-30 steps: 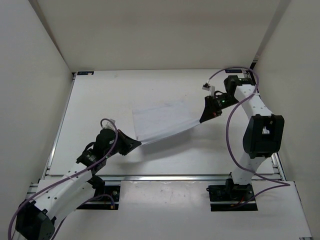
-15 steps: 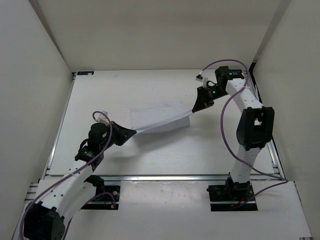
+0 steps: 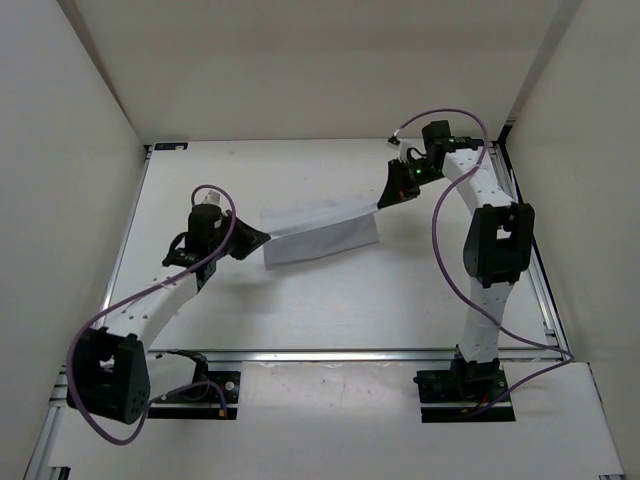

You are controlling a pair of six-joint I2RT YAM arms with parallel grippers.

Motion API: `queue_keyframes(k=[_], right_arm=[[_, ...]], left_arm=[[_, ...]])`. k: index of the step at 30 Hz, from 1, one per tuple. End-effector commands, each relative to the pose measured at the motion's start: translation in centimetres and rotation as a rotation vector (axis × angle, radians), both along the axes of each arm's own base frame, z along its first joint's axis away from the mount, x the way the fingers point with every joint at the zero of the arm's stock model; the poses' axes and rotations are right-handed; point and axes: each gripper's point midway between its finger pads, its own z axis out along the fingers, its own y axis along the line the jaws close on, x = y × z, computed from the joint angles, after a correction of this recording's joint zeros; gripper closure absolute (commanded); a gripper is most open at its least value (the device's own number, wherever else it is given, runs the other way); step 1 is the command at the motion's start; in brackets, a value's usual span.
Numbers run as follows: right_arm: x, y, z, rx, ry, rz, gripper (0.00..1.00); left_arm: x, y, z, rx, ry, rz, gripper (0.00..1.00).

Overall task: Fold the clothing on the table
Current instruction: Fold the skirt

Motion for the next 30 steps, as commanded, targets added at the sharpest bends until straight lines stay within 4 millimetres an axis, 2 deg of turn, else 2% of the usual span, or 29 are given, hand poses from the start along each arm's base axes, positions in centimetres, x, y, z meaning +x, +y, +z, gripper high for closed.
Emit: queue_keyframes(k=[1,2,3,9,10,11,12,13,14,16,17,18,19,21,22,26,27,29,30], right_arm=[[2.6,-1.1,-1.2,-0.049,-0.032,-0.063,1.0],[2.9,-1.1,-1.7,-0.051,-0.029,-0.064,1.0],[3.4,-0.9,-1.9,-0.051,-0.044,-0.062,1.0],[7.8,-0.9,-2.6,-0.021,-0.069,-0.123,1.0],[7.9,-0.7,-2.7,-0.019,-0.067,-0.122,0.98],[9.3,-0.9,-2.7,-0.016,-0.084,-0.138,0.81],[10.4,-0.7,-2.8,-0.023,-0.097,-0.154,0.61],[11.8,-1.0,-2.2,-0.028,-0.124,-0.187,0.47],[12.4,-1.3,-2.0,-0.016,-0.118,-0.213,0.27],[13.3,-1.6,-0.9,0.002,-0.14,-0.24,0.15],[13.5,-1.8,-0.7,0.009,-0.14,-0.25,0.12],[13.5,-2.0,-0.6,0.011,-0.135,-0.26,0.04],[13.4,-2.4,-0.9,0.014,-0.118,-0.264,0.03],[12.8,-2.8,-1.1,0.002,-0.105,-0.254,0.02],[12.2,-2.9,-1.6,-0.013,-0.105,-0.224,0.02],[10.4,-3.5,-2.8,-0.114,-0.142,-0.095,0.05],[9.6,-3.3,-3.3,-0.152,-0.146,-0.044,0.07],[8.3,-3.3,-4.2,-0.165,-0.104,-0.012,0.13],[7.8,-3.0,-4.0,-0.122,-0.06,-0.027,0.15]], left_arm=[[1.7,1.6,-1.0,0.039,0.029,0.035,1.0],[2.5,1.4,-0.1,0.038,0.0,0.032,1.0],[2.9,1.3,-0.9,0.046,0.022,0.034,1.0],[6.6,-0.2,-2.2,0.047,0.052,0.018,1.0],[7.4,-0.2,-2.3,0.043,0.054,0.021,1.0],[8.1,-0.2,-2.8,0.044,0.063,0.027,1.0],[8.8,-0.3,-2.2,0.045,0.04,0.025,0.96],[9.4,0.0,-2.8,0.052,0.047,0.034,0.92],[10.1,0.4,-2.9,0.049,0.045,0.045,0.82],[11.0,1.1,-3.1,0.055,0.042,0.068,0.58],[11.4,1.4,-2.9,0.052,0.031,0.072,0.53],[11.8,1.8,-2.7,0.058,0.02,0.084,0.42],[12.0,2.0,-2.7,0.063,0.017,0.091,0.28],[13.1,2.7,-1.6,0.075,-0.014,0.115,0.22],[13.7,2.7,-1.0,0.078,-0.033,0.118,0.02],[15.6,1.0,2.1,0.118,-0.116,0.034,0.02],[14.6,-0.2,0.8,0.152,-0.078,-0.035,0.02],[13.0,-2.6,-0.5,0.211,-0.04,-0.153,0.01],[12.1,-3.0,-1.3,0.26,-0.019,-0.191,0.01]])
